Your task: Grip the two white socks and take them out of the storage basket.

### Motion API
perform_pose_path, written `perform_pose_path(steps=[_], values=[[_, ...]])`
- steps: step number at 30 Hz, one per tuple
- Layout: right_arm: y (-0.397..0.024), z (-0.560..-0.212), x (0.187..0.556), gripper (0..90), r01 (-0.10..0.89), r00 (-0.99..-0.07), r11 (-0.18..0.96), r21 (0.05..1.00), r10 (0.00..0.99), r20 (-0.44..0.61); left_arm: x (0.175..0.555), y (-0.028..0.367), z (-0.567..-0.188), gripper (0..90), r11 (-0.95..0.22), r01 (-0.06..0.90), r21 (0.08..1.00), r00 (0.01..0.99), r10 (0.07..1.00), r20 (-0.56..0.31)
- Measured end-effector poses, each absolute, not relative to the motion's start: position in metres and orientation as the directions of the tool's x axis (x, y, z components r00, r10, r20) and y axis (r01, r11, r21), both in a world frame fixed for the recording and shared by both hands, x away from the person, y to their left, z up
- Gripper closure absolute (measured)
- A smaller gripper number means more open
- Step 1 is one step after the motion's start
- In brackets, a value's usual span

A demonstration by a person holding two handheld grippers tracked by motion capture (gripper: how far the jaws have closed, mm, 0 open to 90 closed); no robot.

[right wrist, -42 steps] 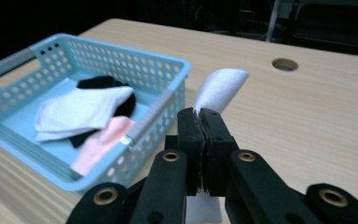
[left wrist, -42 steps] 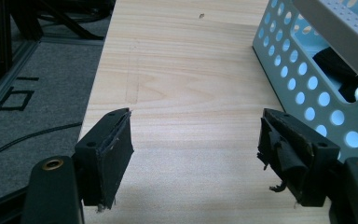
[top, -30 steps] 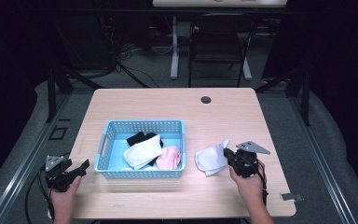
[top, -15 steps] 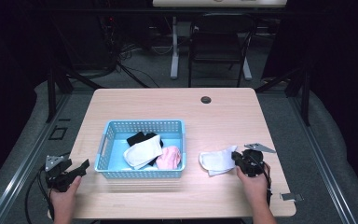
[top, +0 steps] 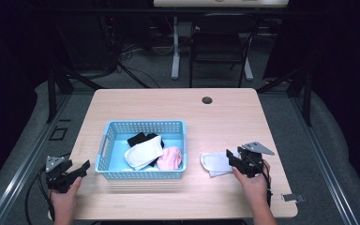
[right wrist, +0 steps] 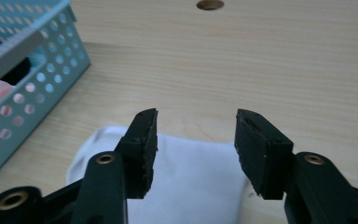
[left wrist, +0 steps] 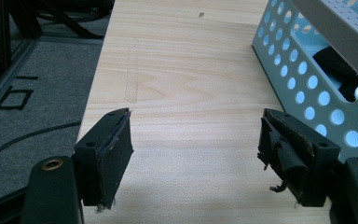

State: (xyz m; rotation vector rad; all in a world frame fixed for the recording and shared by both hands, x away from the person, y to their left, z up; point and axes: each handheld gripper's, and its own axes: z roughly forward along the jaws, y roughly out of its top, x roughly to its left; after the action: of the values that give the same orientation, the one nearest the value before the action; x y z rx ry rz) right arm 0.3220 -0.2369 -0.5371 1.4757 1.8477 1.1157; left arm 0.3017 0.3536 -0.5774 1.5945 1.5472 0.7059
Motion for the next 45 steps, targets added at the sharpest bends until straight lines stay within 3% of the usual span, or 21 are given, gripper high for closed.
perform_pose_path(steps=[6,13,22,35,45], values=[[-0.22,-0.525,0.328,45.6,0.52,-0.317,0.127,0.845,0.947,0.053,0.301,0.354,-0.577,25.6,0.055,0.55,0.833,0.099,0.987,-0.13],[-0.181,-0.48,0.335,48.0,0.435,-0.381,0.207,0.876,0.924,-0.03,0.302,0.354,-0.577,25.6,0.056,0.548,0.834,0.098,0.987,-0.13],[-0.117,-0.441,0.352,53.2,0.449,-0.517,0.219,0.866,0.855,0.052,0.301,0.355,-0.577,25.6,0.059,0.547,0.835,0.099,0.986,-0.135],[-0.035,-0.472,0.397,58.1,0.606,-0.576,0.328,0.724,0.809,0.115,0.302,0.356,-0.577,25.5,0.064,0.542,0.838,0.101,0.985,-0.141],[-0.007,-0.503,0.426,64.4,0.769,-0.489,0.314,0.557,0.85,0.197,0.302,0.355,-0.577,25.5,0.065,0.539,0.84,0.101,0.985,-0.142]])
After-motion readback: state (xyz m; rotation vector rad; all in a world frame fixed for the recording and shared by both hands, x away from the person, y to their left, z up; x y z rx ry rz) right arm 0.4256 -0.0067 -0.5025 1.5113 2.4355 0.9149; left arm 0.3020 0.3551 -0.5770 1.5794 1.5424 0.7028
